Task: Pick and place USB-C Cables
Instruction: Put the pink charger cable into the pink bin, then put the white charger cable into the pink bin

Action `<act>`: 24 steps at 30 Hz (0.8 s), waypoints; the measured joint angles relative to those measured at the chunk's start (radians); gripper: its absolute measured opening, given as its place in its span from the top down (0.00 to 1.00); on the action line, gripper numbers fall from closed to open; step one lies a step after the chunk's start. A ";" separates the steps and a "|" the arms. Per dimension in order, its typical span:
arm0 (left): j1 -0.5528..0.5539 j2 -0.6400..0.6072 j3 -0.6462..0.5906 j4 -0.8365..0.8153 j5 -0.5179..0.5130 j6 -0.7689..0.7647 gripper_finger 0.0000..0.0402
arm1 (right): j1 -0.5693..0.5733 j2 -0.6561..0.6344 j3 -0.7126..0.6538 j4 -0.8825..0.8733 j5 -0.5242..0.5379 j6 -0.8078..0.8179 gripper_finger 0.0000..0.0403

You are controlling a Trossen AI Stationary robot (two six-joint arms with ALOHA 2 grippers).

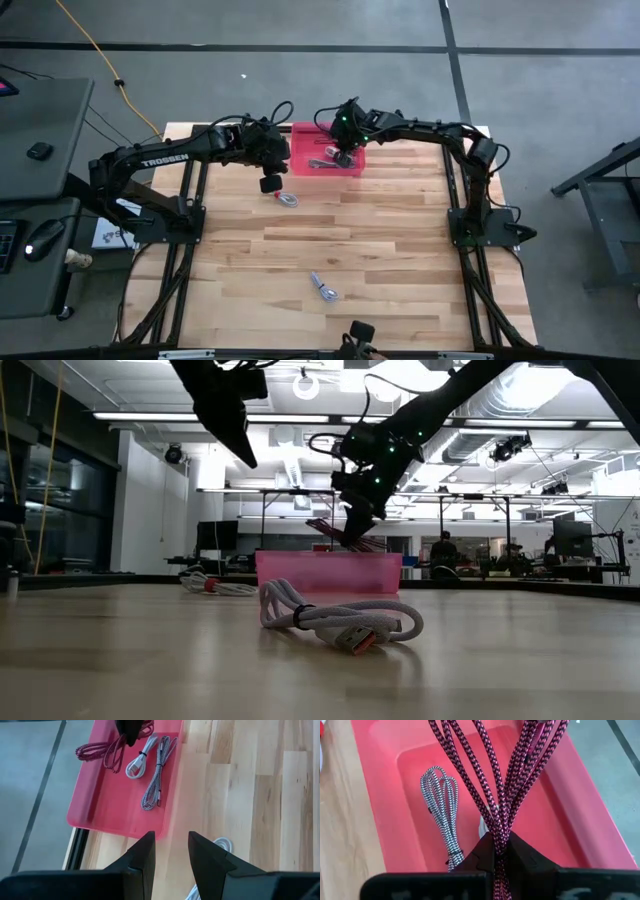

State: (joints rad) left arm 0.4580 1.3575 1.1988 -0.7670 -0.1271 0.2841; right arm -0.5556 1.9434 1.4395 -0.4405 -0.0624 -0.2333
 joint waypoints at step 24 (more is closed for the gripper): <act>0.065 0.005 0.000 -0.023 -0.034 0.026 0.73 | 0.013 -0.008 0.043 -0.028 0.035 0.023 0.60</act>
State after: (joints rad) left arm 0.5232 1.3624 1.1988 -0.7902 -0.1615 0.3097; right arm -0.5422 1.9354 1.4822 -0.4685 -0.0269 -0.2104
